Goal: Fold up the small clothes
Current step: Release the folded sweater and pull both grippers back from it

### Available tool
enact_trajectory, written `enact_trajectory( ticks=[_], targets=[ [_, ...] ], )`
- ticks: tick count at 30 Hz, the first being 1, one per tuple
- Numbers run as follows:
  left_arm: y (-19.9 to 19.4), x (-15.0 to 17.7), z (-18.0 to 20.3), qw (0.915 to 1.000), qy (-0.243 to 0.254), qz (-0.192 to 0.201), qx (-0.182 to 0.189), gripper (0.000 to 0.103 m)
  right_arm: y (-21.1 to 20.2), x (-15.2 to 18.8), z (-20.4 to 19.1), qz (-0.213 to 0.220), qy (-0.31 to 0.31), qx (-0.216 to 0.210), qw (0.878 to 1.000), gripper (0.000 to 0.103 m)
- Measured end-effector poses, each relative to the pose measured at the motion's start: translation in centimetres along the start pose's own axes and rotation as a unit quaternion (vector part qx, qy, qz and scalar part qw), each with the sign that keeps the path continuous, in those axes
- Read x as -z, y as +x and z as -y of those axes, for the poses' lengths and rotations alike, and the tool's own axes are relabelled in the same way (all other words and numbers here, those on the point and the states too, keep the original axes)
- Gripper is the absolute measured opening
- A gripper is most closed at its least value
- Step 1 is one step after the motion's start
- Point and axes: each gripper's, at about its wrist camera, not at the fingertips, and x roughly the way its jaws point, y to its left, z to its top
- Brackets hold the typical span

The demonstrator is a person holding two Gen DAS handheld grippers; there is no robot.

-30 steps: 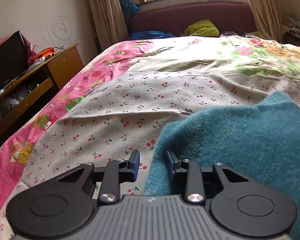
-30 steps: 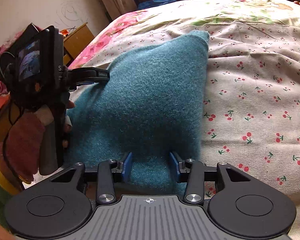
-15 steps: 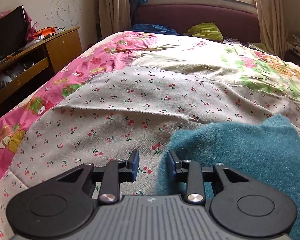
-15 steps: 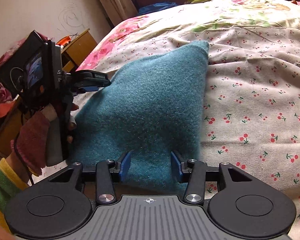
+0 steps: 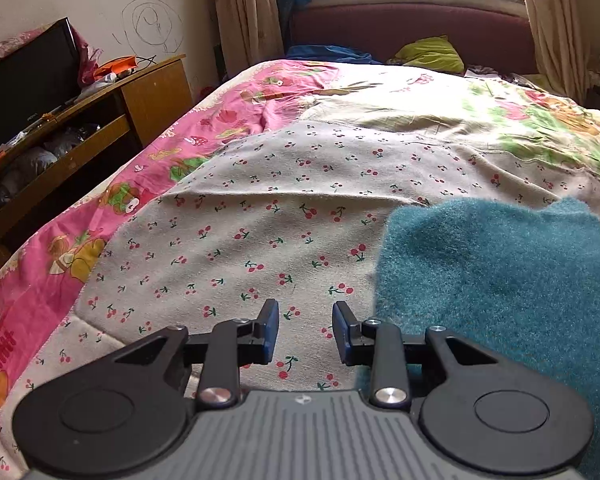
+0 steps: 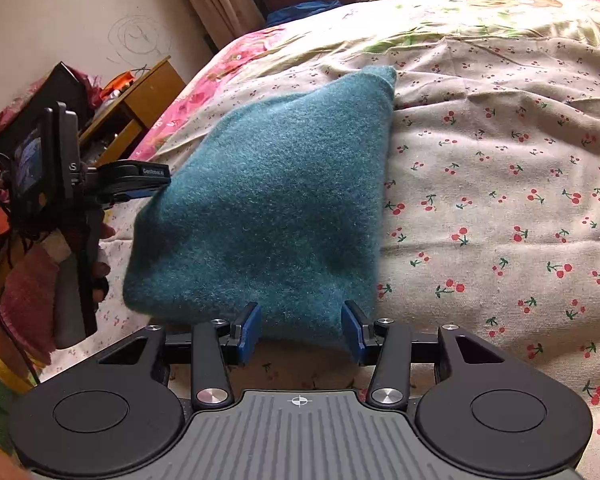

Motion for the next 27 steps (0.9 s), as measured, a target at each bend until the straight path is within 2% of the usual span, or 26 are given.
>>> enact_trajectory(
  ticks=[4, 7, 10, 18, 24, 25, 27],
  targets=[
    [-1.8, 1.8, -0.7, 0.9999, 0.002, -0.008, 0.006, 0.043, 0.3, 0.7, -0.4, -0.013, -0.012, 0.006, 1.0, 0.045],
    [-2.4, 3.3, -0.9, 0.9998, 0.013, -0.018, -0.002, 0.043, -0.3, 1.1, -0.6, -0.022, -0.005, -0.016, 1.0, 0.045],
    [-3.3, 4.2, -1.5, 0.9995, 0.005, -0.031, 0.006, 0.043, -1.2, 1.7, -1.1, -0.013, -0.013, -0.009, 1.0, 0.045],
    [-7.6, 7.0, -1.2, 0.999, 0.023, -0.029, 0.025, 0.043, -3.4, 2.4, -2.8, 0.005, -0.025, -0.007, 1.0, 0.045],
    [-10.6, 8.3, -2.1, 0.9985, -0.006, -0.03, 0.046, 0.044, -4.8, 3.0, -3.8, 0.022, -0.024, -0.004, 0.999, 0.045],
    [-11.1, 8.5, -2.1, 0.9984, -0.006, -0.031, 0.048, 0.044, -5.0, 3.1, -3.9, 0.025, -0.025, -0.004, 0.999, 0.045],
    [-11.8, 8.9, -2.2, 0.997, -0.011, -0.038, 0.067, 0.054, -5.3, 3.3, -4.2, 0.028, -0.027, -0.004, 0.999, 0.045]
  ],
)
